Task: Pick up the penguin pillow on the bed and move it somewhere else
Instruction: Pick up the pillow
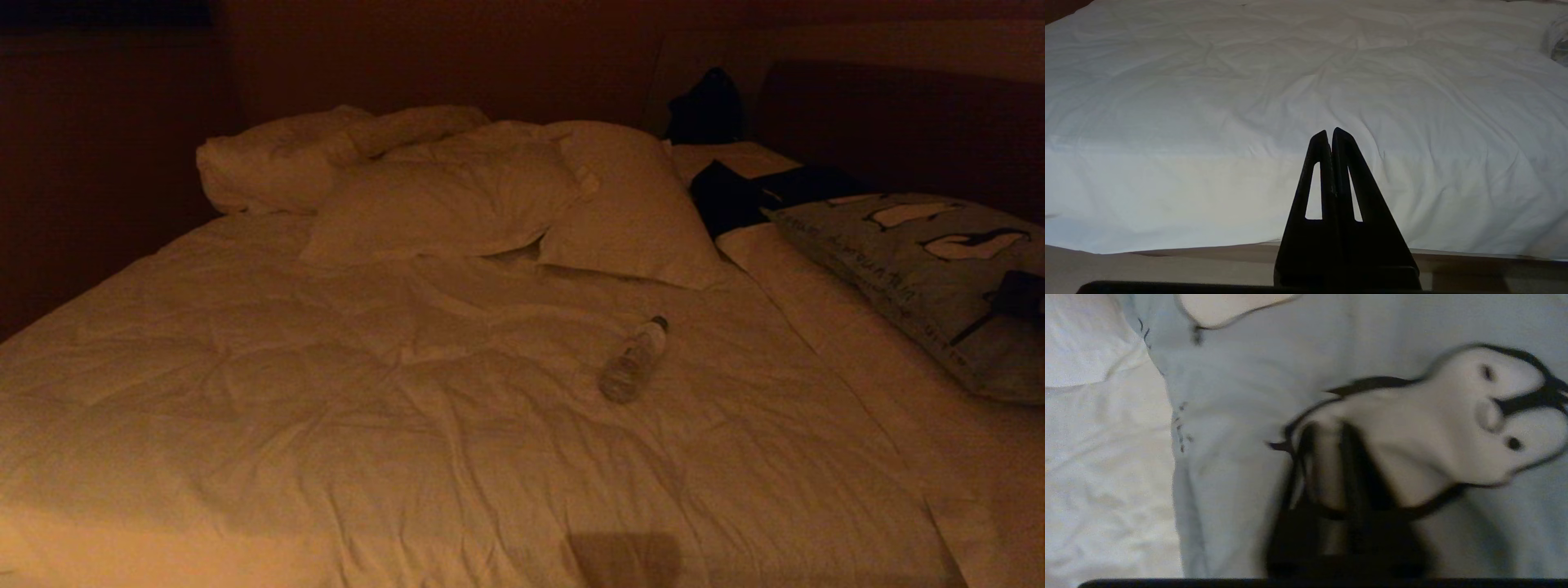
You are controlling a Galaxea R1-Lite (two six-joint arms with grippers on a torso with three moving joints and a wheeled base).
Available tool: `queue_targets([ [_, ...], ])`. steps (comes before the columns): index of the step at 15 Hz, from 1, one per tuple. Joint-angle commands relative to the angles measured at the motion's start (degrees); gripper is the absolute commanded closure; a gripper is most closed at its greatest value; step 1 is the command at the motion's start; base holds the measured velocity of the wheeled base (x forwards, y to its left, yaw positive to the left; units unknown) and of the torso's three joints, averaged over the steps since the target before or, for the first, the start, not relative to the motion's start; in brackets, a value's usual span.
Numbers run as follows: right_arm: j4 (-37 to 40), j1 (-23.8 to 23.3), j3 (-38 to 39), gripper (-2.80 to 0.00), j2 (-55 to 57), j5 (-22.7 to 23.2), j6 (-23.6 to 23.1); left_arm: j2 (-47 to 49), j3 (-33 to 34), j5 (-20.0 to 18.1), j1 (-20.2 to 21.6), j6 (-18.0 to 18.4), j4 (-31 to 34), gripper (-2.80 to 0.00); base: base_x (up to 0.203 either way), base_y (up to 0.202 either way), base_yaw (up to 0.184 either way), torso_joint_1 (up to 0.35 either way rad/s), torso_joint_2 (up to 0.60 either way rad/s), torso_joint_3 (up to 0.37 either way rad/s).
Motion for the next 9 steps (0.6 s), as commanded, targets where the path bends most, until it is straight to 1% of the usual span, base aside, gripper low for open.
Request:
queue_targets([
  [1,0.0,0.0,-0.4,-2.8,-0.1,-0.1,0.0,0.0,0.0,0.0,0.1,0.0,0.0,0.0,0.0,0.0,0.0,0.0,0.0,0.0],
  [9,0.3,0.3,2.0,-2.8,-10.3,-0.3,0.2,0.0,0.0,0.0,0.0,0.0,0.0,0.0,0.0,0.0,0.0,0.0,0.0,0.0],
])
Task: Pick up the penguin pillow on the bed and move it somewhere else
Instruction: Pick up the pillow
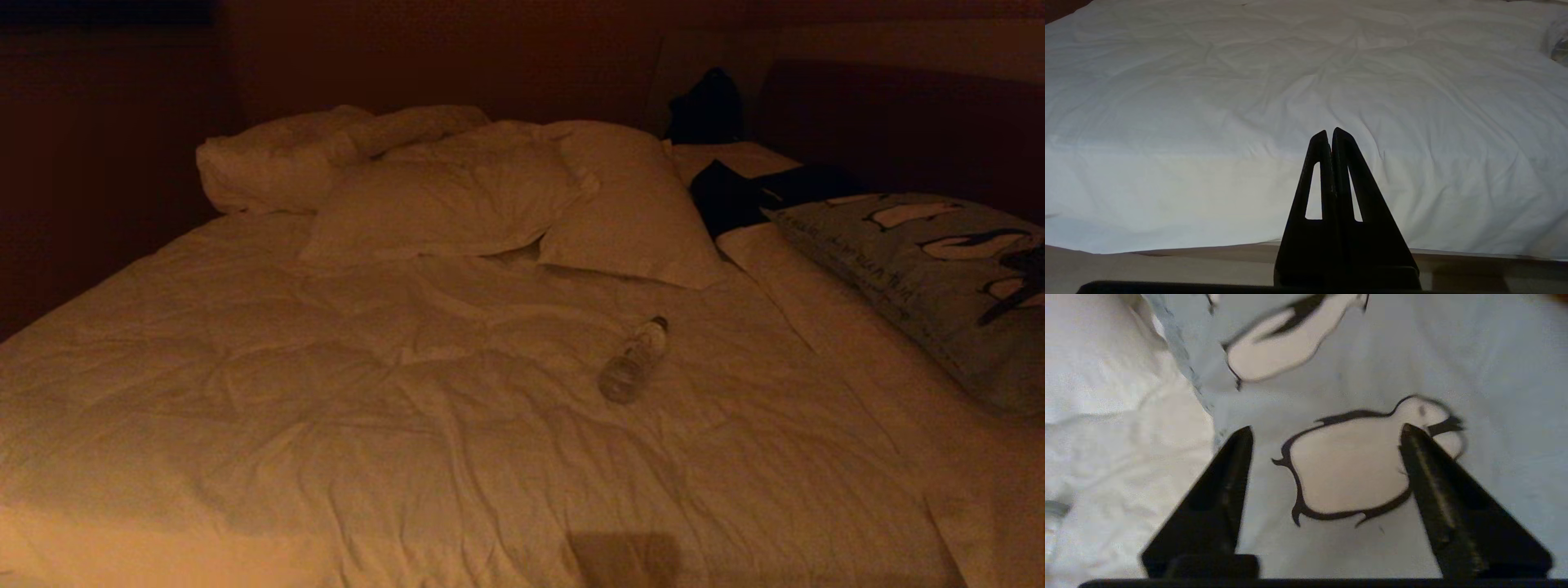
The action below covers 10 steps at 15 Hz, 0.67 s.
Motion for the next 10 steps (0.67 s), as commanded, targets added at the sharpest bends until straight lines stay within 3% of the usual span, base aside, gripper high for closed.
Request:
queue_targets([
  [1,-0.2,0.0,0.2,-2.8,-2.0,0.0,0.0,0.0,0.0,0.0,0.1,-0.1,0.0,0.0,0.0,0.0,0.0,0.0,0.0,0.0],
  [10,-0.4,-0.5,-2.6,-2.8,6.1,-1.6,0.0,-0.1,0.0,0.0,0.1,-0.1,0.0,0.0,0.0,0.0,0.0,0.0,0.0,0.0],
])
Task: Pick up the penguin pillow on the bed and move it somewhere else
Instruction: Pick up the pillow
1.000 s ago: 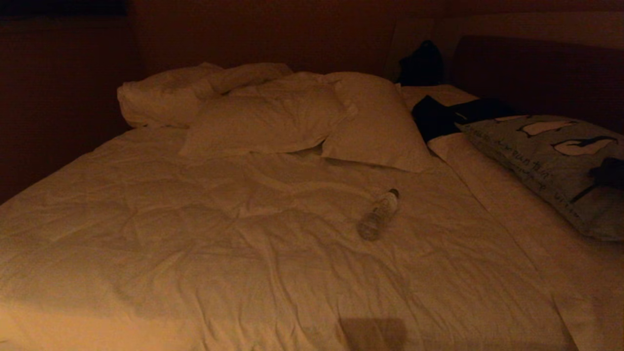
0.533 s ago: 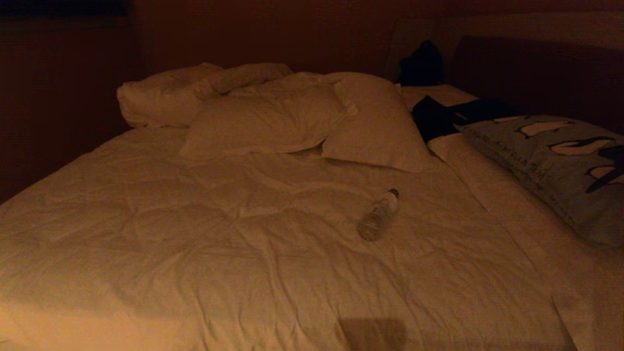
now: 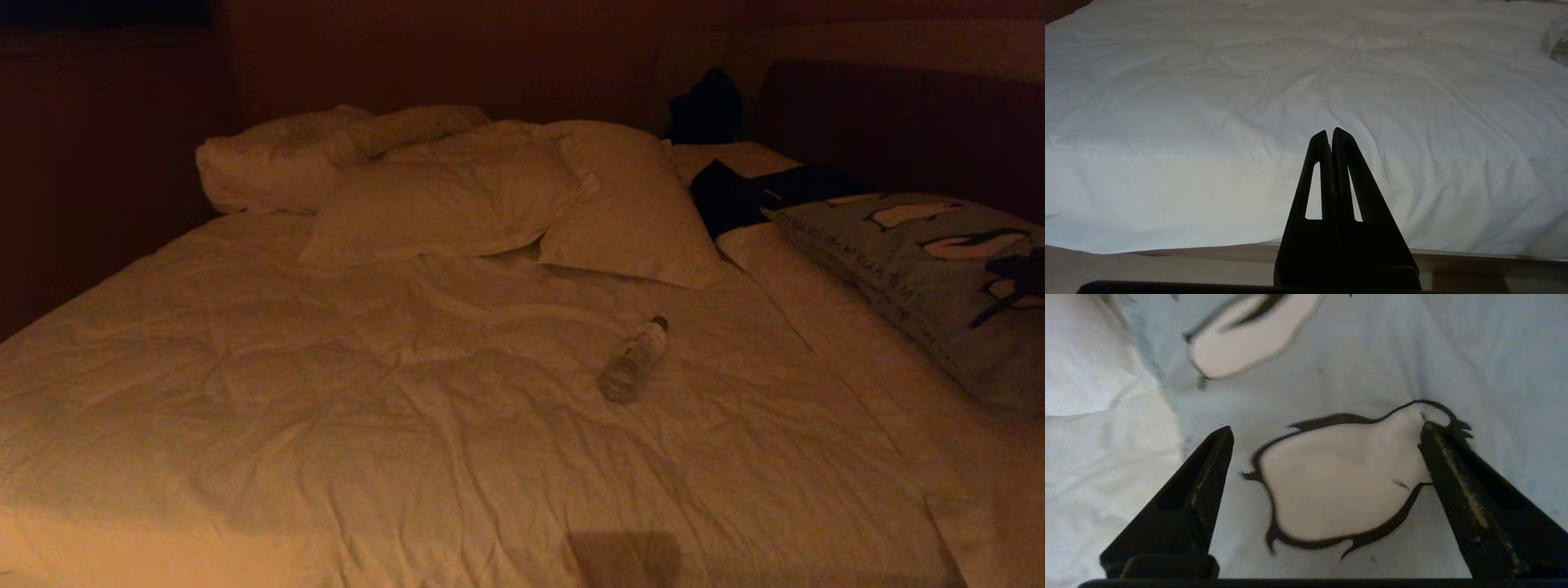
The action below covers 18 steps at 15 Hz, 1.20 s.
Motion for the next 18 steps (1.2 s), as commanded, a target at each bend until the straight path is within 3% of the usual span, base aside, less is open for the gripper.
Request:
queue_targets([
  [1,-0.1,-0.1,-0.6,-2.8,2.8,-0.2,0.0,0.0,0.0,0.0,0.1,0.0,0.0,0.0,0.0,0.0,0.0,0.0,0.0,0.0],
  [7,-0.5,0.0,-4.4,-2.8,13.5,-4.9,-1.5,0.0,0.0,0.0,0.0,0.0,0.0,0.0,0.0,0.0,0.0,0.0,0.0,0.0],
  [18,-3.5,0.1,-6.0,-2.8,19.1,-4.7,-1.2,-0.1,0.0,0.0,0.1,0.0,0.0,0.0,0.0,0.0,0.0,0.0,0.0,0.0],
])
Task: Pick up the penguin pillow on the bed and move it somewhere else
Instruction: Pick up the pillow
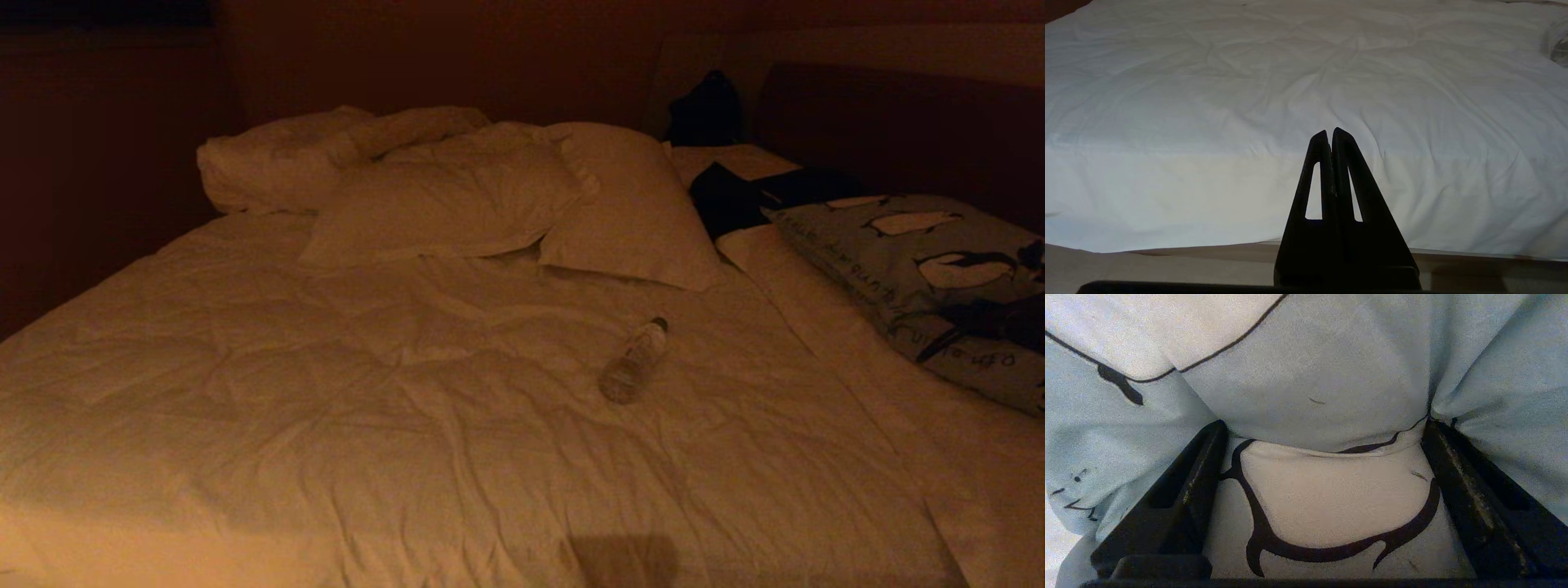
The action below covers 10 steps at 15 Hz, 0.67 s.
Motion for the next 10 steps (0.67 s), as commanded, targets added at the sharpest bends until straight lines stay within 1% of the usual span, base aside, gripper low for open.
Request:
queue_targets([
  [1,0.0,0.0,0.0,-2.8,0.9,0.0,0.0,0.0,0.0,0.0,0.1,0.0,0.0,0.0,0.0,0.0,0.0,0.0,0.0,0.0],
  [8,-0.3,0.0,0.4,-2.8,0.0,0.0,0.3,0.0,0.0,0.0,0.0,0.0,0.0,0.0,0.0,0.0,0.0,0.0,0.0,0.0],
  [9,-0.7,0.0,0.5,-2.3,-0.2,0.0,0.3,0.0,0.0,0.0,0.0,0.0,0.0,0.0,0.0,0.0,0.0,0.0,0.0,0.0],
  [10,-0.6,0.0,0.4,0.0,-0.8,0.0,0.4,0.0,0.0,0.0,0.0,-0.1,0.0,0.0,0.0,0.0,0.0,0.0,0.0,0.0],
])
